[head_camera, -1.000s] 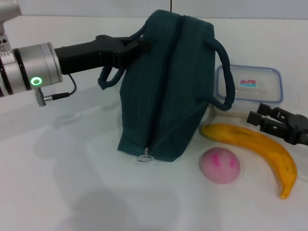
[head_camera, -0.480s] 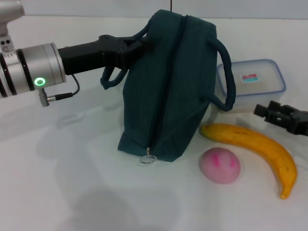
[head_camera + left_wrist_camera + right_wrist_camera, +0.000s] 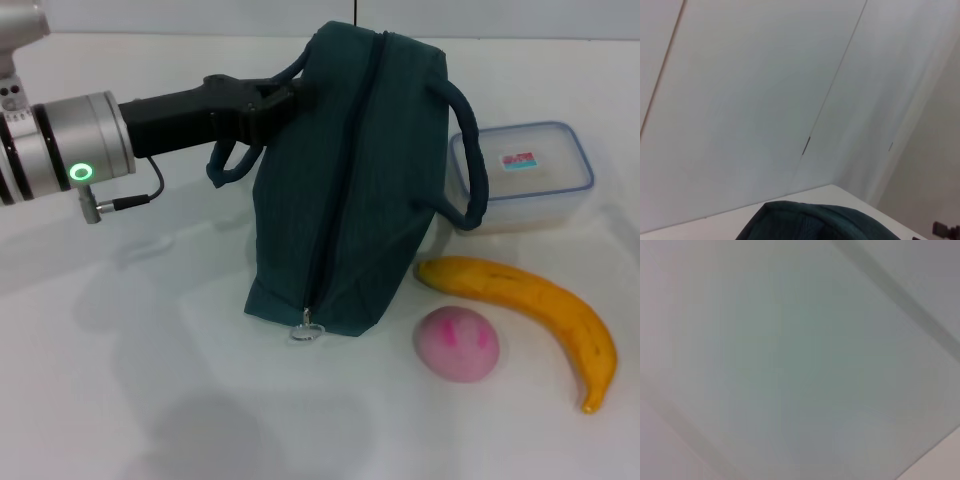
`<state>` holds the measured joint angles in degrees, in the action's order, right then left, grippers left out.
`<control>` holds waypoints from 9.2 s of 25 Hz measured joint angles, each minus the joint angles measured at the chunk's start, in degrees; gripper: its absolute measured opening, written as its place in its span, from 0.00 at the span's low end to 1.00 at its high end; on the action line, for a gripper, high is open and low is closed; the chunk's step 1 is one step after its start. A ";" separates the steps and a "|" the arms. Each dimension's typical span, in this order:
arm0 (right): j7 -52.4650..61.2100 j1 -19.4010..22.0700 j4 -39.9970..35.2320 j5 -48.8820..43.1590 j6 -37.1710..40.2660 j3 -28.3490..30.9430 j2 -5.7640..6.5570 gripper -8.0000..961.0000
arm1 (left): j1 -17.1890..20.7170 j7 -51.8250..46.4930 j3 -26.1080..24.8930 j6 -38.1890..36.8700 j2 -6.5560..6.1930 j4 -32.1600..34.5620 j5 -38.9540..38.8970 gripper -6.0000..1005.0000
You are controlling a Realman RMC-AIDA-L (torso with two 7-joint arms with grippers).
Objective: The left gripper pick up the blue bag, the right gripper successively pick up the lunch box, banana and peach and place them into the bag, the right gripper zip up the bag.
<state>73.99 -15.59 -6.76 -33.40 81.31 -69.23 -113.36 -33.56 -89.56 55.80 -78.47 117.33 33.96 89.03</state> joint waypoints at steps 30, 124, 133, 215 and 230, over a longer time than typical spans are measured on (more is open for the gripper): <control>27.18 -13.64 5.73 -0.70 -14.98 -1.75 -2.83 0.86 | -0.10 2.98 0.46 -0.39 0.96 0.34 0.50 0.04; 4.26 -21.36 -9.42 1.01 5.70 -17.76 -2.74 0.11 | 5.12 14.43 -0.18 -5.98 1.94 -2.25 -6.13 0.04; 4.86 -22.53 -10.32 0.84 -1.71 -24.37 -2.36 0.13 | 5.00 14.42 -0.17 -5.23 2.07 -2.37 -6.19 0.04; 56.08 -10.43 -69.70 -102.99 0.98 -3.42 -2.01 0.52 | 4.77 15.73 -1.66 -3.82 1.96 -4.58 -6.92 0.04; 17.94 -5.04 -45.42 -44.96 1.65 18.77 -1.80 0.46 | 4.91 16.49 -1.58 -4.29 2.05 -4.61 -7.31 0.04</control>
<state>91.93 -20.63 -52.18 -78.36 82.95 -50.47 -115.16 -28.66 -73.07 54.22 -82.77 119.39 29.35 81.72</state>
